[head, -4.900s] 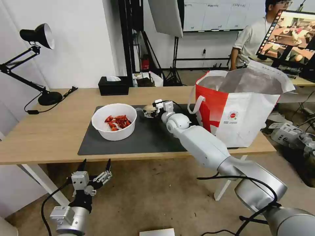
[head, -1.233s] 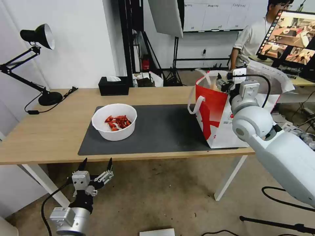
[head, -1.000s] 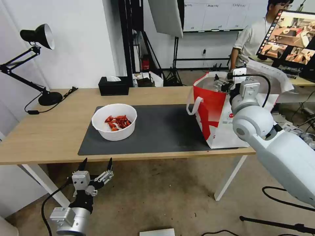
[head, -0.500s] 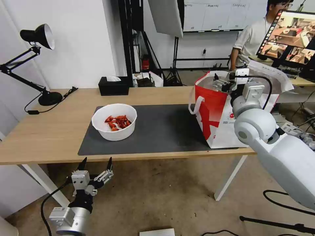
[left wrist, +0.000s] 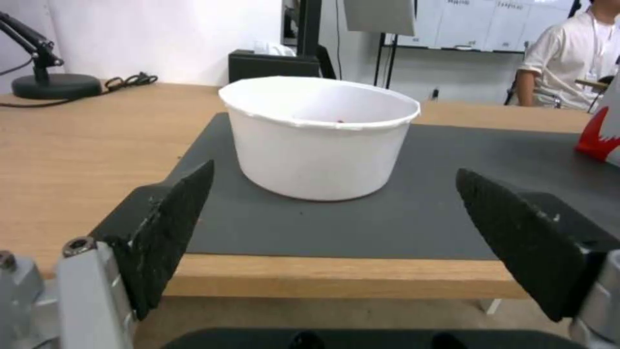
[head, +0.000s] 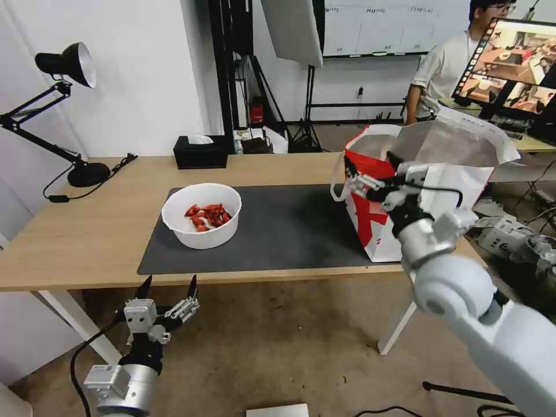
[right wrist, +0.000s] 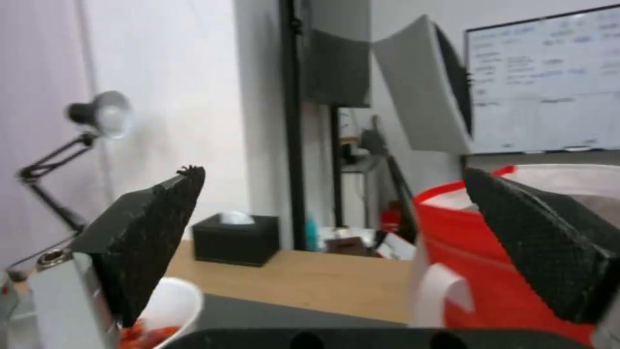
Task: Pick up the trash from the table and place it into the takeout bag.
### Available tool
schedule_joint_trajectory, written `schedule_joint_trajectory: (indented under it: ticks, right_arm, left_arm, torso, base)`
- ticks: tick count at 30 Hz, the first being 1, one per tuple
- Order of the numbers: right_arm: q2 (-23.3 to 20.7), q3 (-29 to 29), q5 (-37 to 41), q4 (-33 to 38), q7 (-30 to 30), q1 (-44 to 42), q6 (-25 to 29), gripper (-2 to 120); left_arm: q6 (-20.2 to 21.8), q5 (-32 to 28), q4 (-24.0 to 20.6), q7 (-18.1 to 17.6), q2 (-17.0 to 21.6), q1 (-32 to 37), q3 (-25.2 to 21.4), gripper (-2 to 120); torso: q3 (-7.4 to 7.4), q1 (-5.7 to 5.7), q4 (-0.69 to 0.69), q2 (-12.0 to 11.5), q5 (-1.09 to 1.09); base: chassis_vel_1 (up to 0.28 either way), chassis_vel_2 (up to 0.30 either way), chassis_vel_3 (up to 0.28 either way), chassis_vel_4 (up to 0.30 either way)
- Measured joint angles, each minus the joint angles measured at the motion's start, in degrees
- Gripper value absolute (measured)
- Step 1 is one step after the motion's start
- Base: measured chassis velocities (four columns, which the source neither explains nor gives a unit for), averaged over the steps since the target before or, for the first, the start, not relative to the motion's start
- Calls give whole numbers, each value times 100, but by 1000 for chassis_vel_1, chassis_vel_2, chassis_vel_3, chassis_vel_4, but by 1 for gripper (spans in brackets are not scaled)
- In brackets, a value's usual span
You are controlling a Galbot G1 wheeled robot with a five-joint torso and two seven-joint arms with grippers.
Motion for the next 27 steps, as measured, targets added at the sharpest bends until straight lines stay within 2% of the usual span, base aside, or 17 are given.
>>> schedule_joint_trajectory:
  ticks: [8, 13, 20, 27]
  right_arm:
    - [14, 331, -111, 154, -625, -957, 311, 100]
    - [206, 607, -410, 172, -953, -1809, 609, 100]
    - [583, 826, -1104, 86, -833, -2400, 777, 100]
    - [1016, 921, -1914, -27, -414, -2991, 792, 100]
  left_arm:
    - [-53, 4, -26, -2, -29, 36, 1, 100]
    - [-77, 9, -42, 2, -42, 54, 5, 100]
    - [-87, 52, -49, 11, -89, 72, 26, 100]
    - [-106, 73, -65, 25, -104, 95, 25, 100]
  torso:
    - [0, 0, 0, 0, 0]
    - [0, 0, -1, 0, 0]
    - [0, 0, 0, 0, 0]
    - [0, 0, 0, 0, 0]
  base:
    - [0, 0, 0, 0]
    - [0, 0, 0, 0]
    - [0, 0, 0, 0]
    - [0, 0, 0, 0]
